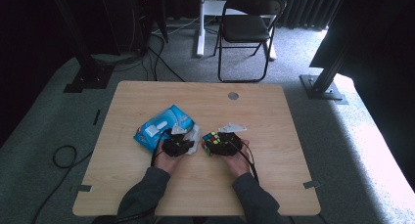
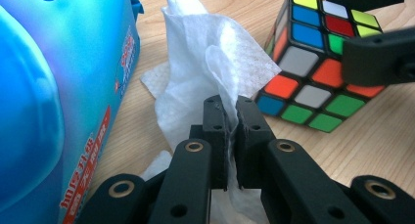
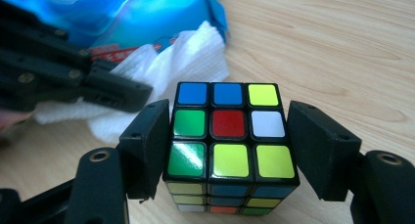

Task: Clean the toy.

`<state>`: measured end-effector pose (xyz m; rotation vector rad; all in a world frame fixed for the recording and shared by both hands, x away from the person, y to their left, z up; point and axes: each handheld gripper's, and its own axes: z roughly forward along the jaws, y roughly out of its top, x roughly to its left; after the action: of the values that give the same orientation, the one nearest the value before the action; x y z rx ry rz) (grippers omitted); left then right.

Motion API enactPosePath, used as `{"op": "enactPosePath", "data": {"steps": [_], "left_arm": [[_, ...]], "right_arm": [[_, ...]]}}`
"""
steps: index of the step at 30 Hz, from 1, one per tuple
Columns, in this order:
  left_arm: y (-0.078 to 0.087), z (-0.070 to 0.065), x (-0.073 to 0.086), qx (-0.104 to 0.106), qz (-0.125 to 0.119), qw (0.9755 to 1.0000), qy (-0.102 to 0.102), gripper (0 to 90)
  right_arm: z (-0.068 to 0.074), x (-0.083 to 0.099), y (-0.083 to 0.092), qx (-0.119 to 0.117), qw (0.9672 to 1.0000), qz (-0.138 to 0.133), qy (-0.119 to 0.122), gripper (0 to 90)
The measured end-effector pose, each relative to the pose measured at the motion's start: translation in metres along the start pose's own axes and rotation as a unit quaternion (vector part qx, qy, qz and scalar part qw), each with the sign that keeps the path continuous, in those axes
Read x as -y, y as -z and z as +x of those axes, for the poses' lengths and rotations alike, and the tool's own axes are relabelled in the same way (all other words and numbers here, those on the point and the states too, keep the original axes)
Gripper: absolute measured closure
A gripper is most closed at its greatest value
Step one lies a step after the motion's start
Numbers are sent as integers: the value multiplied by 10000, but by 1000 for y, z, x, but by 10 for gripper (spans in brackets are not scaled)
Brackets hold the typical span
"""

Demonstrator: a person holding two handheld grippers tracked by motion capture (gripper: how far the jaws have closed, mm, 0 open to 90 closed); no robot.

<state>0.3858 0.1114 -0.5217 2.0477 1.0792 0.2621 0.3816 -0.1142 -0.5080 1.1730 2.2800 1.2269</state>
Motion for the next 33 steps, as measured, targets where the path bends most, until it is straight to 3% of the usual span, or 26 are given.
{"op": "enactPosePath", "data": {"steps": [5,13,28,33], "left_arm": [[0,0,0,1,15,10000,-24,850],[0,0,-1,14,9,10000,-30,850],[0,-2,-2,15,-10,10000,-28,850],[0,-2,-2,20,-24,10000,-21,850]], "right_arm": [[-1,2,2,-334,9987,49,390,343],[-10,4,5,-645,9961,104,600,342],[-14,7,9,-696,9950,152,705,333],[-15,8,11,-654,9951,217,708,294]]}}
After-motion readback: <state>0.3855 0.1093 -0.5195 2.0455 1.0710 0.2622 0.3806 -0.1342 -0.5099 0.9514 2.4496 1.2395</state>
